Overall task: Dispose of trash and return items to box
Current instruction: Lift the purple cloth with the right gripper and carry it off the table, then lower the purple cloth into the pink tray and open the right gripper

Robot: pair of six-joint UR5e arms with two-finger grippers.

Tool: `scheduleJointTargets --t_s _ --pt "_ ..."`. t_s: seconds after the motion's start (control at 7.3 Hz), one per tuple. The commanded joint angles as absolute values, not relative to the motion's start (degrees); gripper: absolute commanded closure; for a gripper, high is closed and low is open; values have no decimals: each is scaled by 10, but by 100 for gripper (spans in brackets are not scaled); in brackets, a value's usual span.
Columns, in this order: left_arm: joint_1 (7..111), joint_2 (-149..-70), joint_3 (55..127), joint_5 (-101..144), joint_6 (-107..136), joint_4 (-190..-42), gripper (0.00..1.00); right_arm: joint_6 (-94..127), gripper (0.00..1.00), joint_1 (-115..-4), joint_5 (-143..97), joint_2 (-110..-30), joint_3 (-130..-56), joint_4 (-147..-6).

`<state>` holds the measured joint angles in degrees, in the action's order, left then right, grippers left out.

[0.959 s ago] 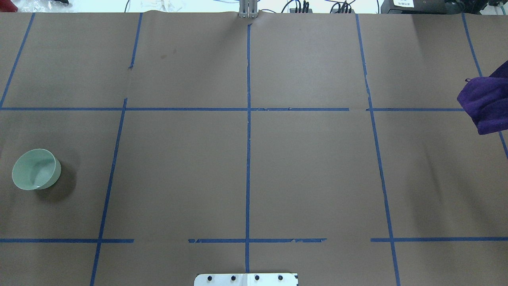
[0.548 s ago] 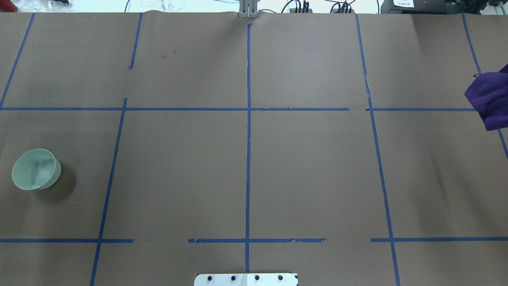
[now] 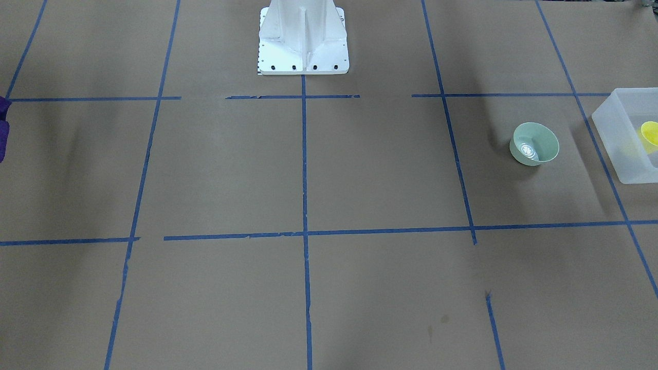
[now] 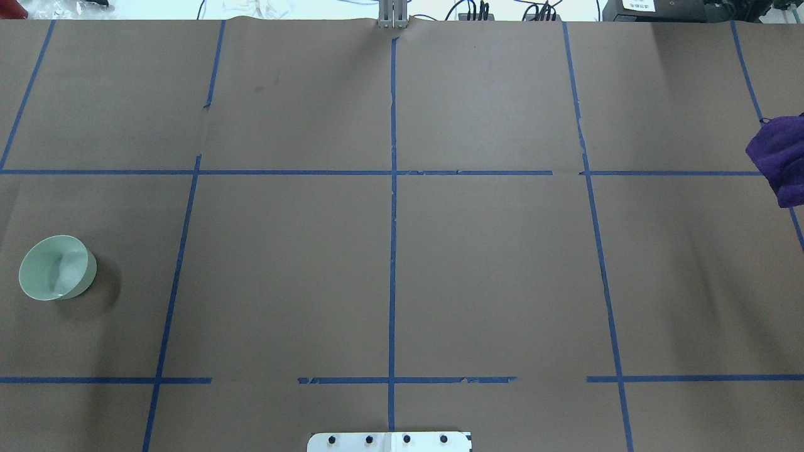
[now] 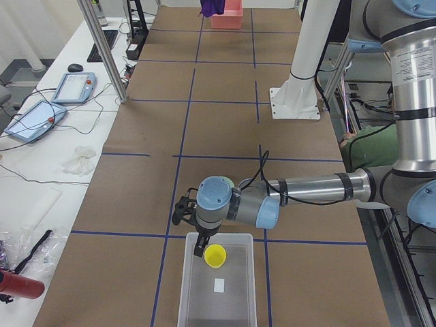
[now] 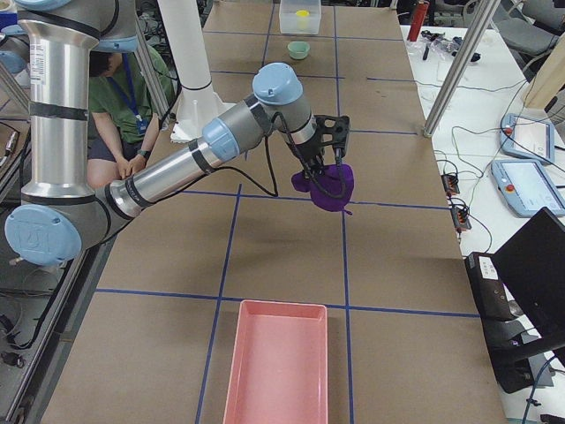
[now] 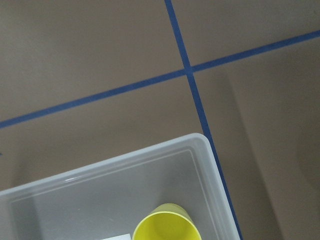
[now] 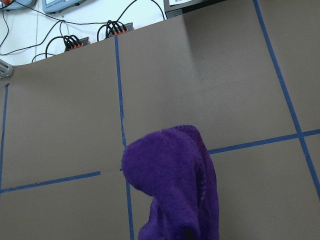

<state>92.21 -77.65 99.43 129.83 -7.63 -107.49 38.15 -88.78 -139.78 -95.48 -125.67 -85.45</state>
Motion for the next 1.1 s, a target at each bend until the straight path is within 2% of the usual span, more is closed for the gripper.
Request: scheduleJointTargets --t_s 0.0,0.14,0.41,0.68,0.96 --pt "942 -781 1074 1280 -60 -1044 0 302 100 -903 -1358 -976 -1246 -856" --pt "930 -794 1098 1281 28 -1057 0 224 100 -933 -1345 -981 -1212 -856" --pt "838 -795 1103 1281 151 -1133 0 -11 100 -1018 -1298 -980 -1104 -856" --pt "747 -794 1049 1281 254 -1245 0 -169 100 -1069 -1288 -982 -1011 -853" --pt "684 -790 979 1278 368 -1383 0 -179 100 -1073 -1292 -993 -961 -853"
